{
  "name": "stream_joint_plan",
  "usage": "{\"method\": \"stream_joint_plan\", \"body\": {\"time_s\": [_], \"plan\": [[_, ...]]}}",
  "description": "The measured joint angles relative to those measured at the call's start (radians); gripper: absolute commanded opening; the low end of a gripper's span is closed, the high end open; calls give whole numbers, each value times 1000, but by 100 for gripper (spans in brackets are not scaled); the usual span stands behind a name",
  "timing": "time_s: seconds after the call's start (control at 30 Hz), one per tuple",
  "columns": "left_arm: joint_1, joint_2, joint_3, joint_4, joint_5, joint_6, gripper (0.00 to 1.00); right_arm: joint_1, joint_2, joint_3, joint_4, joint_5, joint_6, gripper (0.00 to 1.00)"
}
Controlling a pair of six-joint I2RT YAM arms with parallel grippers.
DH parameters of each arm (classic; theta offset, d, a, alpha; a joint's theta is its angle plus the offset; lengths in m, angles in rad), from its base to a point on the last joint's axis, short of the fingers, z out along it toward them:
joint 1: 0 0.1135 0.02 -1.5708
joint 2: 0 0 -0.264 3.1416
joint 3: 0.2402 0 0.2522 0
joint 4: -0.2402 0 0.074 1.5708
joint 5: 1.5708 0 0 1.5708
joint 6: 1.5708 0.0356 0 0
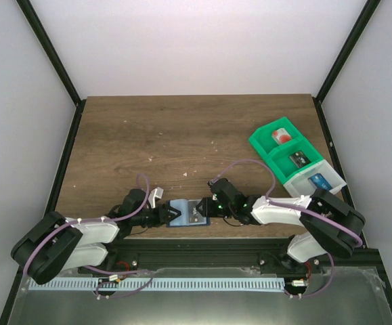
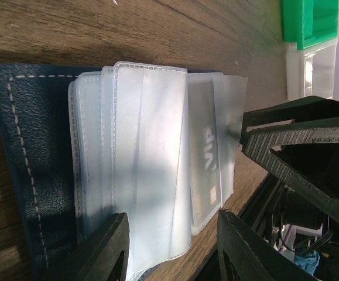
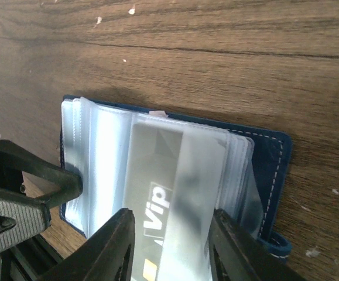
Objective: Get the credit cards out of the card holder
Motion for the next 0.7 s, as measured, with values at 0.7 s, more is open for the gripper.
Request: {"method": "stream_joint_plan", "body": {"time_s": [0.7], "plan": [[-3,3,-1,4,-7,-7,43,1,-43,11,39,-56,-16,0]]}}
